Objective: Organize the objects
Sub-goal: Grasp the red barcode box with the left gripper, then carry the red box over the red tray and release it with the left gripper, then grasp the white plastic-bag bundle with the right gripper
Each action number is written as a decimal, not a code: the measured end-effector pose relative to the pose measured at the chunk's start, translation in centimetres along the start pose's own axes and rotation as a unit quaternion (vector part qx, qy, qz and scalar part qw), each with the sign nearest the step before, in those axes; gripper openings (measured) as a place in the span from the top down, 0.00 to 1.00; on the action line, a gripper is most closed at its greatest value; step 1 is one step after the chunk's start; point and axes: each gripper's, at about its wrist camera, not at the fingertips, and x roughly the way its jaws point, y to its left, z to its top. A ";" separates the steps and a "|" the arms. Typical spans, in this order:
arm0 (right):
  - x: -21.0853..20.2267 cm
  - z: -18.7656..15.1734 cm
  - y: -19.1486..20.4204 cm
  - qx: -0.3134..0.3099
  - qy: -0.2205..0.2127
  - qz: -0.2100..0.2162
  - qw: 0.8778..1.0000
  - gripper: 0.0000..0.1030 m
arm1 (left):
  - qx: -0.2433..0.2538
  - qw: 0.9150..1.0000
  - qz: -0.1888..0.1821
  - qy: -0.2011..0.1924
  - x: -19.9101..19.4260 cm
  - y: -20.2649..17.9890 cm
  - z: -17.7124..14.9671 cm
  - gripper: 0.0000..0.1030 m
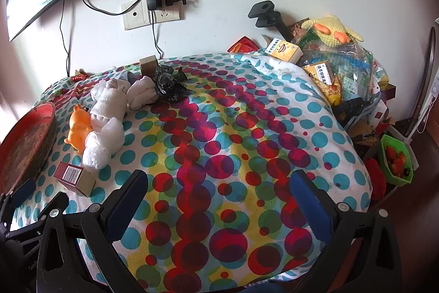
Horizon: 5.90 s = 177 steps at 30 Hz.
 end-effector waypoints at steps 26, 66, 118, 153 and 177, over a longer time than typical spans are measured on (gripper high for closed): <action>0.0 -0.3 0.0 0.004 0.002 0.016 1.000 0.00 | -0.008 0.999 0.021 0.049 4.9 -0.3 1.9 0.17; -0.7 -0.4 1.2 -0.014 0.004 0.041 0.999 0.00 | -0.074 0.981 0.180 -0.030 -3.2 14.9 12.7 0.38; 1.0 -1.6 2.6 -0.049 0.029 0.058 0.997 0.00 | -0.183 0.933 0.273 0.146 3.4 32.2 5.2 0.36; 5.0 1.2 14.7 -0.133 0.060 0.130 0.981 0.00 | -0.082 0.994 0.026 -0.069 -13.2 12.2 -7.5 0.19; 7.5 1.8 14.0 -0.104 0.062 0.105 0.987 0.67 | -0.071 0.995 0.021 -0.070 -13.4 12.0 -7.3 0.19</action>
